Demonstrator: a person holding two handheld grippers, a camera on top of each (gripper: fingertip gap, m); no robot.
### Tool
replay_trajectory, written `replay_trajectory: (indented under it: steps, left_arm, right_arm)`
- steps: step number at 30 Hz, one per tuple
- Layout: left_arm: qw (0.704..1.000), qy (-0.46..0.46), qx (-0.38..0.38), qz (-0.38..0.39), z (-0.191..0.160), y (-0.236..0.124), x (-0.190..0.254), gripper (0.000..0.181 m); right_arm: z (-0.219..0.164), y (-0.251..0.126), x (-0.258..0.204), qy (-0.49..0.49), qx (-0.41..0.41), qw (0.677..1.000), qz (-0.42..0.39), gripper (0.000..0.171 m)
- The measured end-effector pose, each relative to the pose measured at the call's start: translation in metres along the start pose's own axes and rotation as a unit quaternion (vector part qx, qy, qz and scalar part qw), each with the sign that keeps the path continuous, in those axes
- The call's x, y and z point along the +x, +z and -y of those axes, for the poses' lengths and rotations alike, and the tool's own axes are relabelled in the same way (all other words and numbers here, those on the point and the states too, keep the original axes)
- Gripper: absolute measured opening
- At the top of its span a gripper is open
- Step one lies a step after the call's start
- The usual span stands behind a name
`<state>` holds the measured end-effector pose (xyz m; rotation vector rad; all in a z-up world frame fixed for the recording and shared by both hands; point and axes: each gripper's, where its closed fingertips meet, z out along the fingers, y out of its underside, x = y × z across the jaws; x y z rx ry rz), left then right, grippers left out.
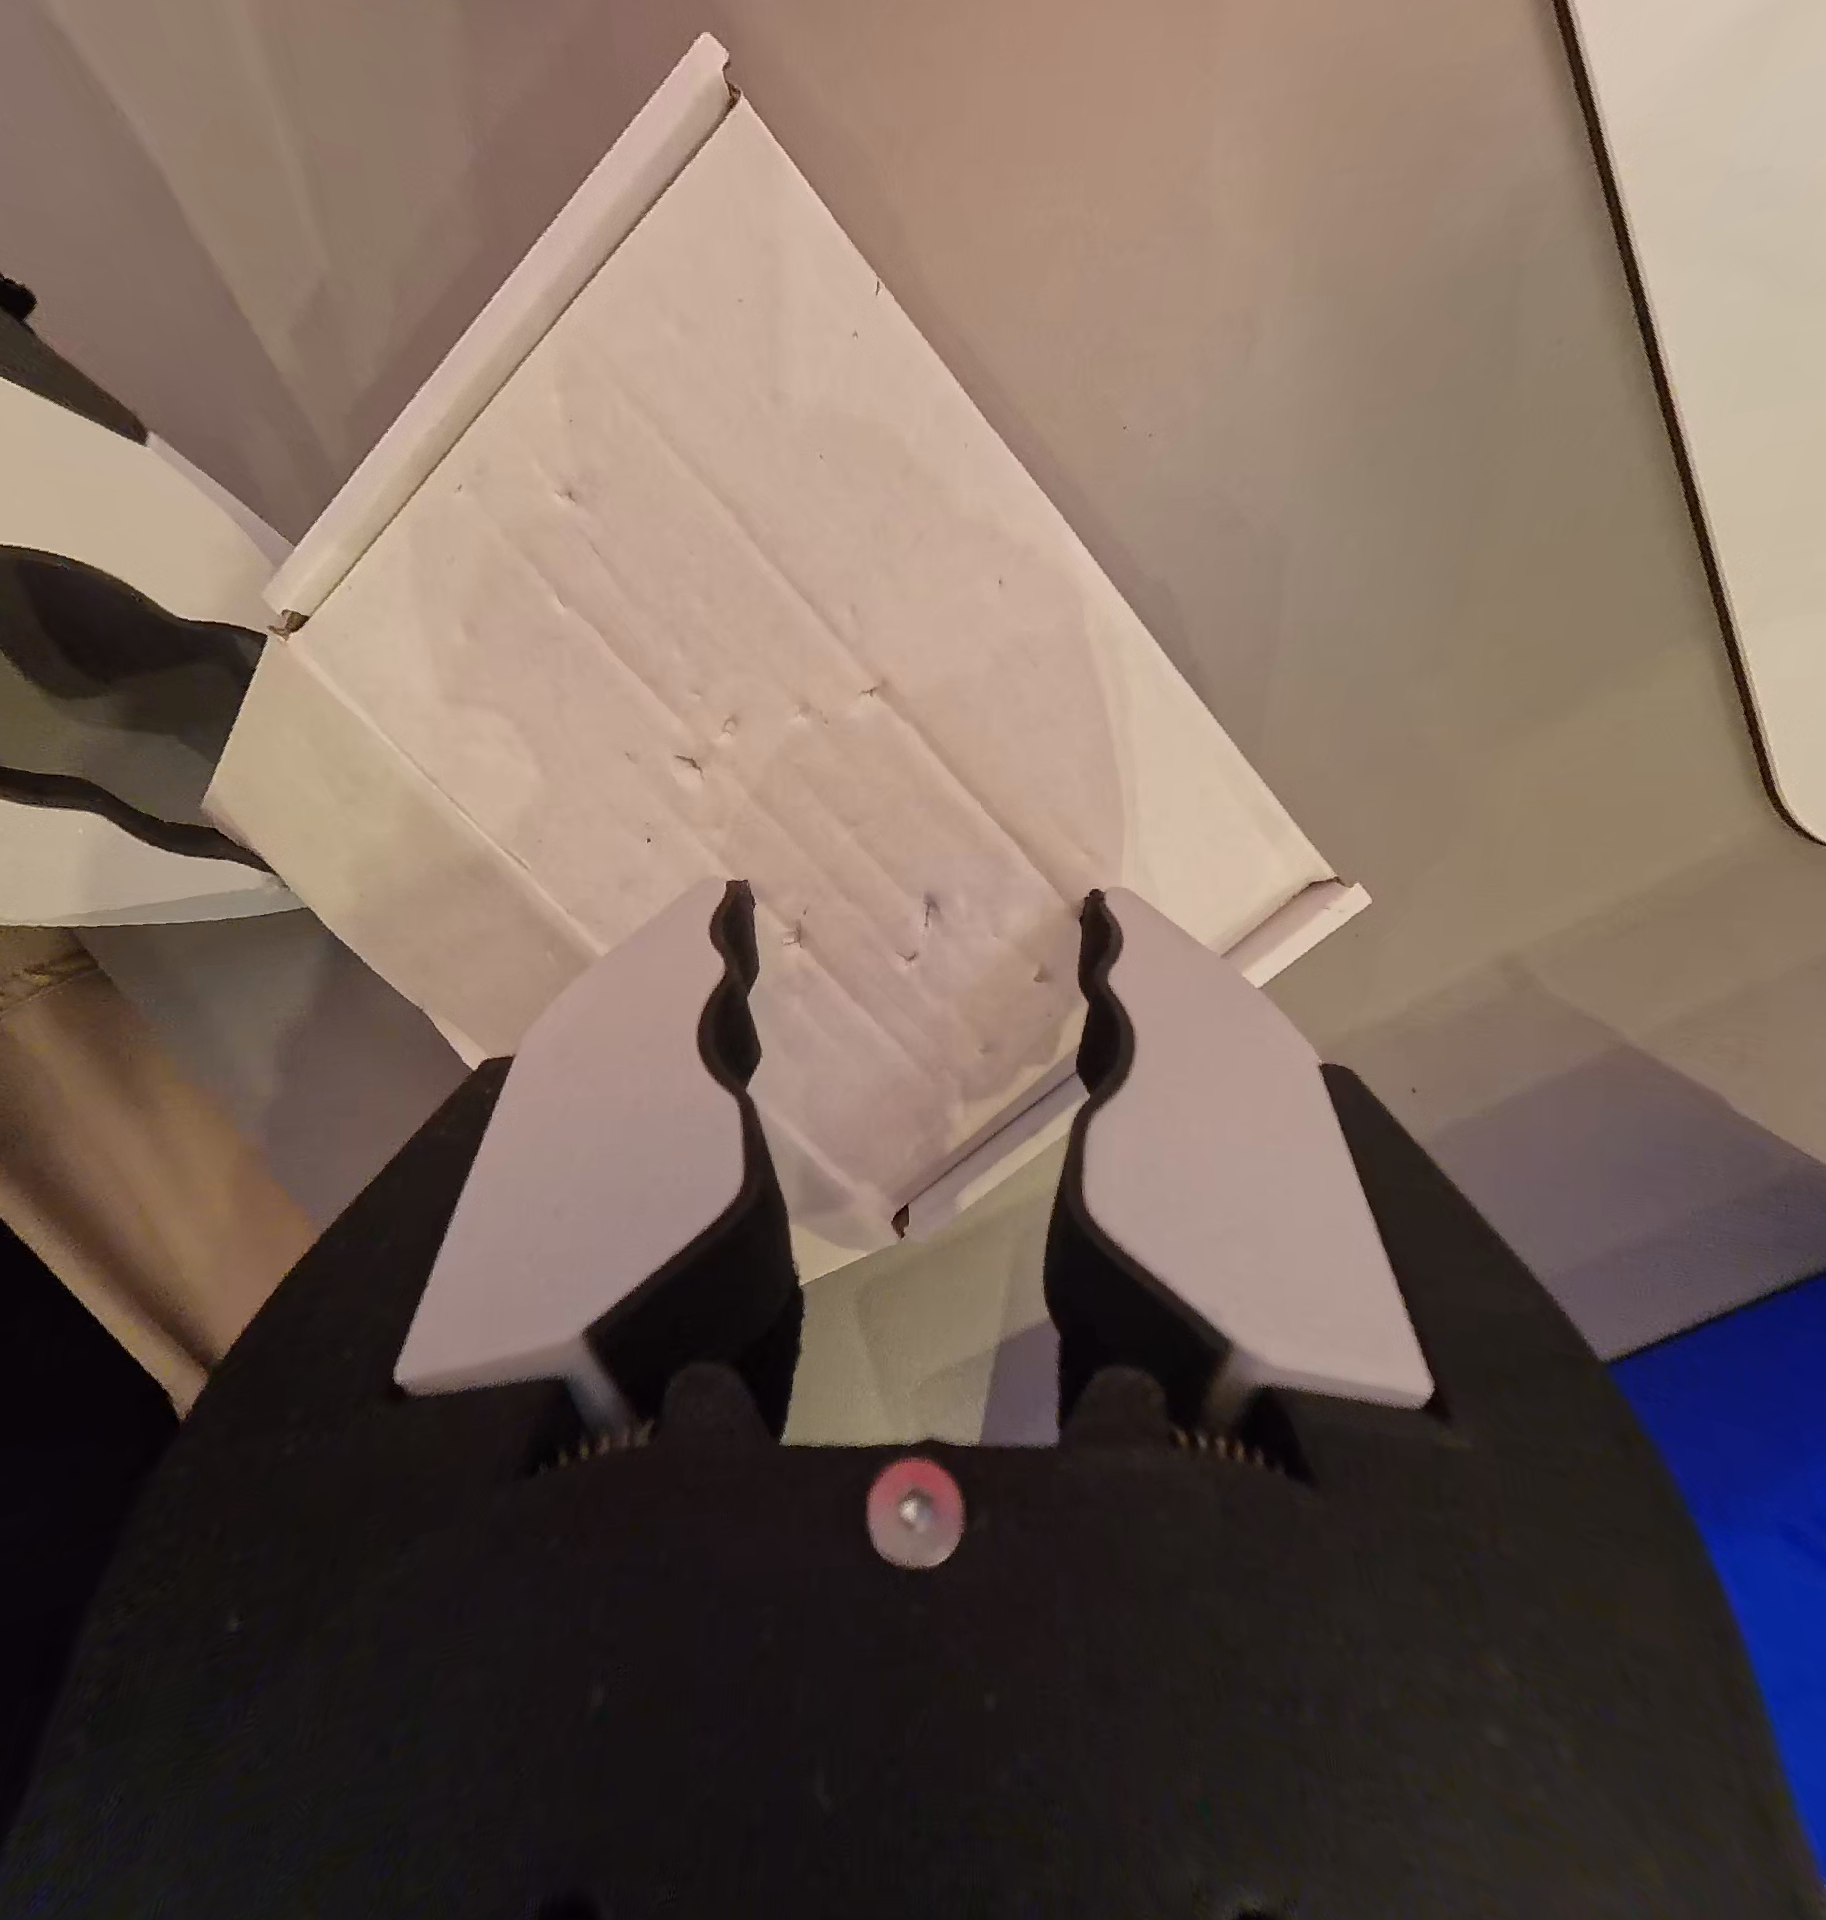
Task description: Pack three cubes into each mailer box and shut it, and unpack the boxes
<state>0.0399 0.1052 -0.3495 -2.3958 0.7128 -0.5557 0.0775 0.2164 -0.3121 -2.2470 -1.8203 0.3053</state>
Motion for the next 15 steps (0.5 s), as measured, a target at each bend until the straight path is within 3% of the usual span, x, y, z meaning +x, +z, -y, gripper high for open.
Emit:
replay_trajectory:
  steps: [1,15]
  left_arm:
    - [1.000,0.010,-0.003,0.002,-0.0003,-0.0001,-0.0002,0.042]
    - [0.999,0.045,-0.008,0.022,-0.0010,-0.0018,-0.0066,0.043]
  right_arm:
    - [-0.0001,-0.0001,0.0000,0.000,-0.001,1.000,0.000,0.060]
    - [0.0004,0.0000,0.0006,0.002,-0.003,1.000,-0.001,0.060]
